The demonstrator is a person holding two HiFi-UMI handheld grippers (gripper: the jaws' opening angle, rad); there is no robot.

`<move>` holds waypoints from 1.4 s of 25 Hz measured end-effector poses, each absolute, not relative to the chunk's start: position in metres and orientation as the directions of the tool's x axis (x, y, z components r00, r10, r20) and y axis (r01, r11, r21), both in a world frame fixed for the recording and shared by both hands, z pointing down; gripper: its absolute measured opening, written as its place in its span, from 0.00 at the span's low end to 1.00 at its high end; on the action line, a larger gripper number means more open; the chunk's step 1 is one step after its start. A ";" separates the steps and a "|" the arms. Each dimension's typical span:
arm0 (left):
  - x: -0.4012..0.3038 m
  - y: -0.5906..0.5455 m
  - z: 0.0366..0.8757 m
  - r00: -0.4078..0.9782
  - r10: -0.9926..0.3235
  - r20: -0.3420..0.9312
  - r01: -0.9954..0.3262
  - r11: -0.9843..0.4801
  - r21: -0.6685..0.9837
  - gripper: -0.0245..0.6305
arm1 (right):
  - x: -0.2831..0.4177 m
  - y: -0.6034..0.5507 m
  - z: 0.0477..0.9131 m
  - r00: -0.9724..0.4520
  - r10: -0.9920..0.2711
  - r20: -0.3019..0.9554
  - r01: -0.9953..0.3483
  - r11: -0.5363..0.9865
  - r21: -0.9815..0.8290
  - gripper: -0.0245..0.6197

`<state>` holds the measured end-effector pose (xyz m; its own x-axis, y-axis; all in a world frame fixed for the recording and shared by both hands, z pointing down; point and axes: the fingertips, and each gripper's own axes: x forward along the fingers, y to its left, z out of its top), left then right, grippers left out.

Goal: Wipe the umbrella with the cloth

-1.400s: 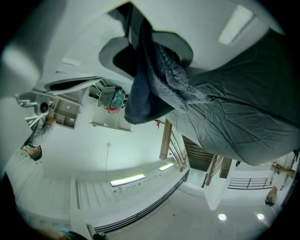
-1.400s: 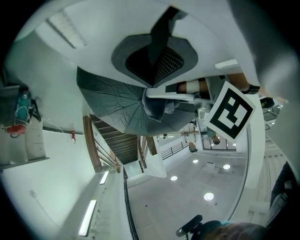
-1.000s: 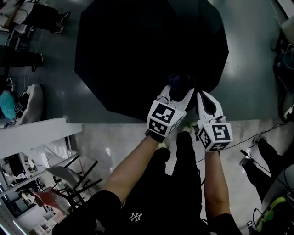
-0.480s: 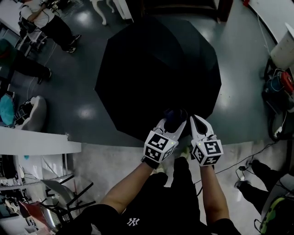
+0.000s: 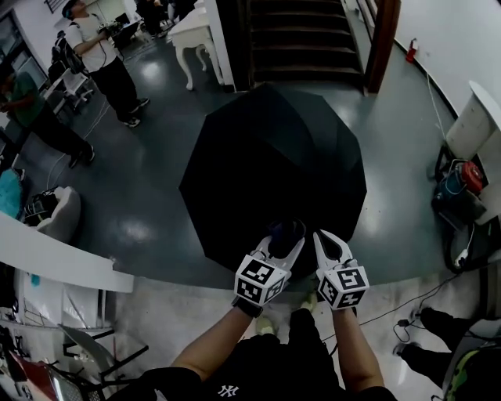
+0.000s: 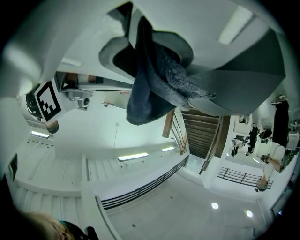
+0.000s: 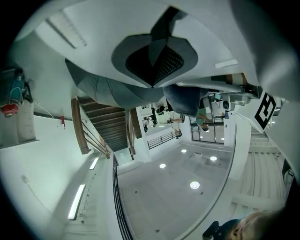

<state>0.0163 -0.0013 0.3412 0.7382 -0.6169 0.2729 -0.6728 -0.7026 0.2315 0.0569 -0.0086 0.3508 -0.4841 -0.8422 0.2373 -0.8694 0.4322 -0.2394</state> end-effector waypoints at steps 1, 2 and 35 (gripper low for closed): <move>0.013 0.002 0.335 0.739 -0.619 0.266 -0.673 -0.703 0.230 0.30 | 0.054 -0.007 0.345 -0.486 -0.843 0.231 -0.868 0.436 -0.236 0.08; 0.009 0.005 0.329 0.739 -0.621 0.260 -0.672 -0.704 0.229 0.30 | 0.051 -0.005 0.339 -0.488 -0.843 0.224 -0.867 0.440 -0.232 0.08; -0.042 0.058 0.251 0.725 -0.671 0.152 -0.688 -0.701 0.188 0.30 | 0.008 0.037 0.257 -0.516 -0.849 0.114 -0.853 0.497 -0.156 0.07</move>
